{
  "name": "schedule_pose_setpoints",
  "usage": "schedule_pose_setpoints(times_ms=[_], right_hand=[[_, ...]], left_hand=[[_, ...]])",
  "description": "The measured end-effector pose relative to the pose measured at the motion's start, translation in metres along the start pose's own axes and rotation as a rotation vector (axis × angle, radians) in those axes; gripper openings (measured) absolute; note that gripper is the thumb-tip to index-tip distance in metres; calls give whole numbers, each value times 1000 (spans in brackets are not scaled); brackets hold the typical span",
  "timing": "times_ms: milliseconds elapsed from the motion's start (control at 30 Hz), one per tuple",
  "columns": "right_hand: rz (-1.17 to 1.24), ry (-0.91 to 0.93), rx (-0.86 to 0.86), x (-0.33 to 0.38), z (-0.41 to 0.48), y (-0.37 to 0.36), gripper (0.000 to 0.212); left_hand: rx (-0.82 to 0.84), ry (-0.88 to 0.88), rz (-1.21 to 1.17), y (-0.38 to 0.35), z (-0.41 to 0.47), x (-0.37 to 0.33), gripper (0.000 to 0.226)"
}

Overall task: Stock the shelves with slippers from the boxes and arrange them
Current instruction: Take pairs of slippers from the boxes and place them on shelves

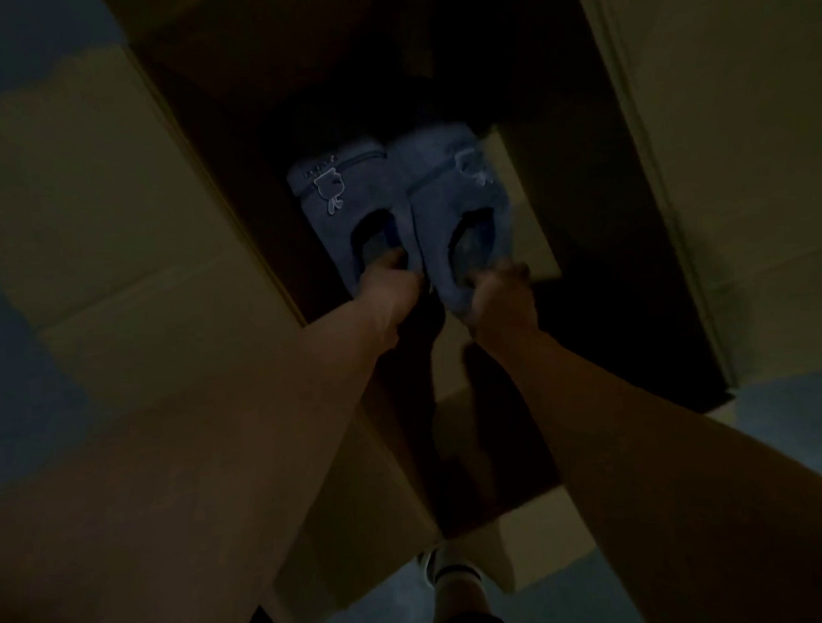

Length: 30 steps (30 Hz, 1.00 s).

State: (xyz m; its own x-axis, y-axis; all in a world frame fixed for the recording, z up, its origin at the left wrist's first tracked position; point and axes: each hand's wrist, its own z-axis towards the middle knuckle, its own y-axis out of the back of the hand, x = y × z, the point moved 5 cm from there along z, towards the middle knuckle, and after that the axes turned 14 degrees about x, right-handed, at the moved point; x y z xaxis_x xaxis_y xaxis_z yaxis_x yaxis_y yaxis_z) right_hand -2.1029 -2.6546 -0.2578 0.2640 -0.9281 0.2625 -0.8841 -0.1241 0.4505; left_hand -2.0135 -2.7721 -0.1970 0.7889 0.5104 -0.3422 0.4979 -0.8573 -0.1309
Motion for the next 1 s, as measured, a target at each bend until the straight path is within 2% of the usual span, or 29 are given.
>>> schedule_pose_setpoints(times_ms=[33, 67, 100, 233, 267, 333, 400, 433, 500, 567, 600, 633, 700, 800, 867, 933, 1000], right_hand=[[69, -62, 9, -3, -10, 2, 34], [-45, -82, 21, -9, -11, -3, 39], [12, -118, 40, -13, -15, -4, 44], [-220, 160, 291, 2, -13, -24, 54], [-199, 183, 277, 6, -12, -26, 55], [-149, 150, 266, 11, -7, -29, 65], [-91, 97, 380, 10, -6, -42, 84], [-49, 47, 376, 8, -6, -43, 87], [26, -14, 283, 1, -9, -42, 75], [159, -65, 70, -9, -20, -34, 47], [238, -94, -10, -16, -28, -31, 35], [278, -101, -39, -20, -38, -27, 27], [289, -78, -60, -25, -61, -19, 25], [218, -12, -181, -26, -105, 4, 27], [149, 87, -258, -20, -131, 20, 20], [82, 130, -302, -13, -148, 40, 21], [14, 116, -309, -6, -158, 60, 29]], left_hand=[[33, 13, 10, -1, -1, -1, 38], [40, 19, 2, -2, -4, -3, 38], [37, 14, -12, -3, -7, -4, 38], [38, -7, 43, -3, -14, 4, 43], [36, -6, 39, -3, -14, 6, 43], [39, -7, 39, -3, -11, 9, 45], [39, -18, 25, -3, -11, 9, 49], [39, -19, -5, -3, -9, 11, 48], [54, -22, 5, -3, -9, 11, 25], [78, 4, 56, -5, -11, 7, 23], [64, 8, 80, -4, -12, 7, 15], [32, -14, 84, 0, -13, 8, 26], [-10, -62, -13, 5, -26, 11, 76], [-33, -136, -253, 9, -54, 1, 111], [-52, -171, -397, 15, -72, -9, 111], [-101, -216, -470, 24, -90, -19, 97], [-93, -229, -445, 32, -106, -28, 82]])
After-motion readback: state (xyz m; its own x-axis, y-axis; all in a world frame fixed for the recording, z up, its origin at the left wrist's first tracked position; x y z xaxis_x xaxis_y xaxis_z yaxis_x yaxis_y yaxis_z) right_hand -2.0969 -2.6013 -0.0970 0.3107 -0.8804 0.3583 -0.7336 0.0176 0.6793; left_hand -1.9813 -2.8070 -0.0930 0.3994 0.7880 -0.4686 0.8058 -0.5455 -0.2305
